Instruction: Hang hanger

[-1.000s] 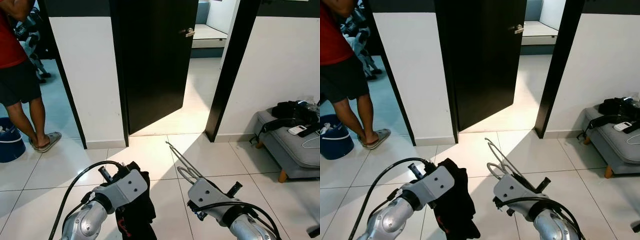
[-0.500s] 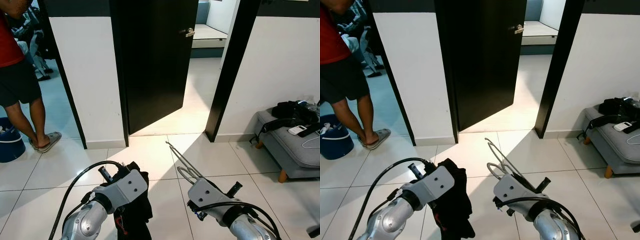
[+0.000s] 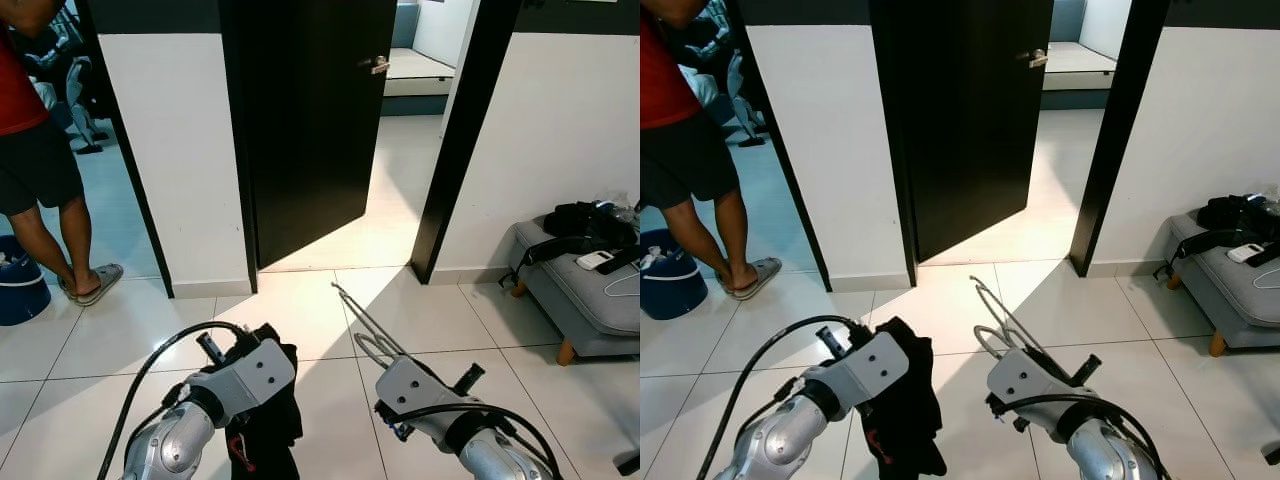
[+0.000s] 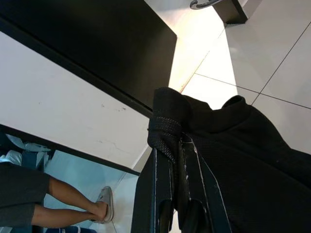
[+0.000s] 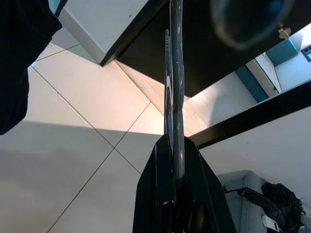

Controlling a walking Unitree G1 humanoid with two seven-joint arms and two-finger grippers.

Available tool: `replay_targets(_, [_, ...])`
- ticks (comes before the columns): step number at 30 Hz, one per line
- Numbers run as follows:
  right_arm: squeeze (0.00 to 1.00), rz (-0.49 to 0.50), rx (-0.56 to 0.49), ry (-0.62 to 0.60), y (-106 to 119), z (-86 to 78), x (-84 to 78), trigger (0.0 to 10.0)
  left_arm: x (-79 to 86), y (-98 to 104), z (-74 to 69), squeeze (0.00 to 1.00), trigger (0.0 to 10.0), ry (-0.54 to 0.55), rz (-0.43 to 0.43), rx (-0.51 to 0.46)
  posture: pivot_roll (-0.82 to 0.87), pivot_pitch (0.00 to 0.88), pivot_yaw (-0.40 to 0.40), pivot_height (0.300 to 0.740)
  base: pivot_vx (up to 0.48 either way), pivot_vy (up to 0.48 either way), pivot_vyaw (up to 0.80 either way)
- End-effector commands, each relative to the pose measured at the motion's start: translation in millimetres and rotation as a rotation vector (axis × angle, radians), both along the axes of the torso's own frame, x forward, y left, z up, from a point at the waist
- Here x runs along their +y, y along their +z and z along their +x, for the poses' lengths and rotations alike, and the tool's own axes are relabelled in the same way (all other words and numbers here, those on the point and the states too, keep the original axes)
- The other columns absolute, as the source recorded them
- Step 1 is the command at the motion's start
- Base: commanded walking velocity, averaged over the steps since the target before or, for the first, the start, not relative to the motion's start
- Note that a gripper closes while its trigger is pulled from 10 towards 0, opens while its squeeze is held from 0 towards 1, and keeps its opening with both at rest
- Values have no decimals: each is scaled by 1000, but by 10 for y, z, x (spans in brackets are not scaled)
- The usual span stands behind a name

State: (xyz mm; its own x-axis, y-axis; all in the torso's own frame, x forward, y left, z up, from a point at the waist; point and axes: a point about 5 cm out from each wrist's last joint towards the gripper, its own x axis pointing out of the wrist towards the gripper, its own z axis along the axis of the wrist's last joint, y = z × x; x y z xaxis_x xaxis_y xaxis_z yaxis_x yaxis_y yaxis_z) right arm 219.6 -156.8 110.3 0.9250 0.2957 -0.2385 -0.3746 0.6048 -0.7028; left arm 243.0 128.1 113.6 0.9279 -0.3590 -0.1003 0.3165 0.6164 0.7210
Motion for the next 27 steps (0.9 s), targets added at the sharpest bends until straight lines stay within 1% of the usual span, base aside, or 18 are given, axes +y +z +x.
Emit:
replay_targets(1, [0,7,-13,7,22,-11,9,10000,-26,62,-13,0,10000,-4,-1,-34,2,0,-9,740,0,0,0])
replay_targets(15, [0,5,-10,5,9,-9,-2,10000,-29,57,-15,0,10000,-3,0,-33,1,0,-12,740,0,0,0])
replay_targets(27, [0,8,-14,9,28,-31,26,10000,-10,68,-35,0,10000,-3,-1,-35,17,0,-14,740,0,0,0])
